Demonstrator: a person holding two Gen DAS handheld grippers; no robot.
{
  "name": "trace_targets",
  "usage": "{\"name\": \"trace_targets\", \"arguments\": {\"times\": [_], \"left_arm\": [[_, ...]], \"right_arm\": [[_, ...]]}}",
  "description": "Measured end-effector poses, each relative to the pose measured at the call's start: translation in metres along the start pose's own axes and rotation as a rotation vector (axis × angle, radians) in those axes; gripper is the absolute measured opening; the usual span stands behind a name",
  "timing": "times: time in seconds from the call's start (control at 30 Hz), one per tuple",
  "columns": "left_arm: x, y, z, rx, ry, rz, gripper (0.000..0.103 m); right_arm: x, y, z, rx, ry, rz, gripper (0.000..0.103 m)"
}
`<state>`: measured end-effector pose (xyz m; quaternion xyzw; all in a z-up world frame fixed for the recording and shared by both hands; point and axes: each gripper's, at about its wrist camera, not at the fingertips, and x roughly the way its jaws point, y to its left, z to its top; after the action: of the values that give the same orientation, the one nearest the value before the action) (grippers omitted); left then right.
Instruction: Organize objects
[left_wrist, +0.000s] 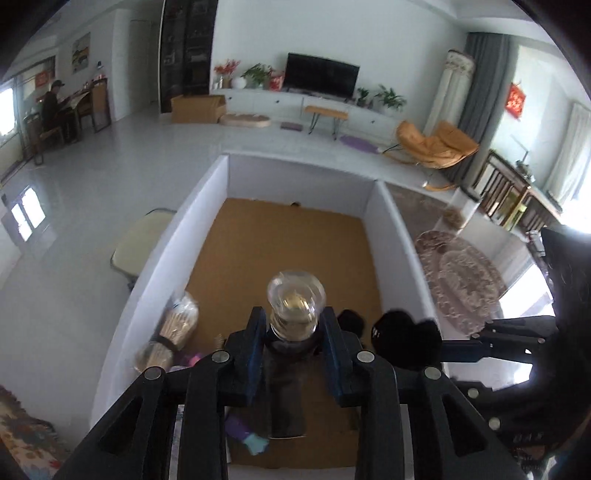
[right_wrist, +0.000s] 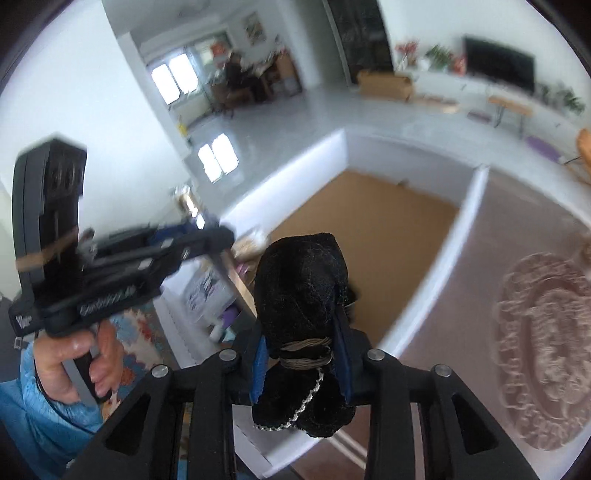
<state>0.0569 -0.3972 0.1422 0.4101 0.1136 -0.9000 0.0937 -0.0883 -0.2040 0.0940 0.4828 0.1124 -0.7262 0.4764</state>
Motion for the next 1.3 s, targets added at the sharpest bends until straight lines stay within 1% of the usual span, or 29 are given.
{"name": "trace_targets", "arguments": {"times": [0.03,0.07,0.1,0.13,0.17,0.2,0.23,0.27,0.3,0.33,0.4,0.5,0.67,0.8,0.87,0.9,0.97,1.0,1.03,1.07,1.13,1.17,1.2,1.3], "left_arm": [[0.012,0.001,-0.001,0.000,0.019,0.021,0.040],[0.021,-0.002,-0.005,0.002,0.034,0.042,0.046],[0.026,-0.001,-0.007,0.003,0.037,0.070,0.062],[0.026,-0.004,-0.010,0.004,0.029,0.087,0.077],[0.025,-0.006,-0.009,0.007,0.016,0.099,0.083],[0.020,-0.013,-0.008,0.012,-0.007,0.109,0.088],[0.017,-0.017,-0.006,0.017,-0.026,0.116,0.089],[0.012,-0.023,-0.006,0.028,-0.049,0.132,0.090],[0.010,-0.028,-0.004,0.037,-0.060,0.147,0.091],[0.007,-0.035,0.000,0.046,-0.070,0.161,0.092],[-0.002,-0.048,0.000,0.053,-0.088,0.175,0.093],[-0.011,-0.058,0.001,0.040,-0.089,0.138,0.101],[-0.021,-0.064,0.018,0.031,-0.117,0.135,0.101],[-0.034,-0.062,0.033,0.019,-0.138,0.156,0.101],[-0.039,-0.062,0.035,-0.001,-0.150,0.185,0.101],[-0.039,-0.063,0.033,-0.021,-0.159,0.209,0.101],[-0.036,-0.064,0.025,-0.053,-0.151,0.268,0.101],[-0.033,-0.067,0.020,-0.074,-0.139,0.323,0.101],[-0.032,-0.069,0.017,-0.079,-0.127,0.358,0.101],[-0.030,-0.073,0.012,-0.075,-0.098,0.420,0.101],[-0.027,-0.077,0.004,-0.064,-0.060,0.466,0.101],[-0.026,-0.079,0.000,-0.071,-0.046,0.471,0.101],[-0.028,-0.079,-0.004,-0.091,-0.037,0.452,0.101],[-0.032,-0.072,-0.010,-0.170,-0.004,0.370,0.101]], "right_arm": [[0.014,-0.001,0.001,0.006,0.032,0.000,0.046],[0.024,-0.003,0.002,0.010,0.045,-0.011,0.052],[0.028,-0.006,0.003,0.013,0.044,-0.020,0.055],[0.027,-0.009,0.003,0.018,0.038,-0.023,0.055],[0.022,-0.013,0.004,0.027,0.025,-0.021,0.055],[0.017,-0.016,0.004,0.031,0.011,-0.024,0.060],[0.010,-0.020,0.003,0.034,-0.007,-0.036,0.065],[0.001,-0.023,0.004,0.034,-0.030,-0.057,0.077],[-0.008,-0.026,0.004,0.034,-0.055,-0.082,0.085],[-0.016,-0.028,0.004,0.034,-0.076,-0.100,0.087],[-0.028,-0.034,0.004,0.041,-0.096,-0.117,0.087],[-0.035,-0.037,0.005,0.053,-0.107,-0.130,0.087],[-0.047,-0.042,0.005,0.067,-0.112,-0.136,0.087],[-0.057,-0.042,0.000,0.069,-0.128,-0.133,0.087],[-0.059,-0.042,0.000,0.068,-0.131,-0.133,0.087],[-0.059,-0.041,0.000,0.065,-0.131,-0.131,0.087],[-0.060,-0.039,-0.001,0.054,-0.131,-0.128,0.088],[-0.061,-0.038,-0.002,0.048,-0.129,-0.127,0.087],[-0.060,-0.038,-0.003,0.043,-0.126,-0.128,0.087],[-0.061,-0.038,-0.003,0.040,-0.122,-0.130,0.088],[-0.060,-0.039,-0.004,0.033,-0.108,-0.148,0.088],[-0.059,-0.040,-0.004,0.028,-0.100,-0.157,0.088],[-0.059,-0.040,-0.004,0.023,-0.092,-0.167,0.088],[-0.059,-0.040,-0.001,0.009,-0.074,-0.198,0.088]]}}
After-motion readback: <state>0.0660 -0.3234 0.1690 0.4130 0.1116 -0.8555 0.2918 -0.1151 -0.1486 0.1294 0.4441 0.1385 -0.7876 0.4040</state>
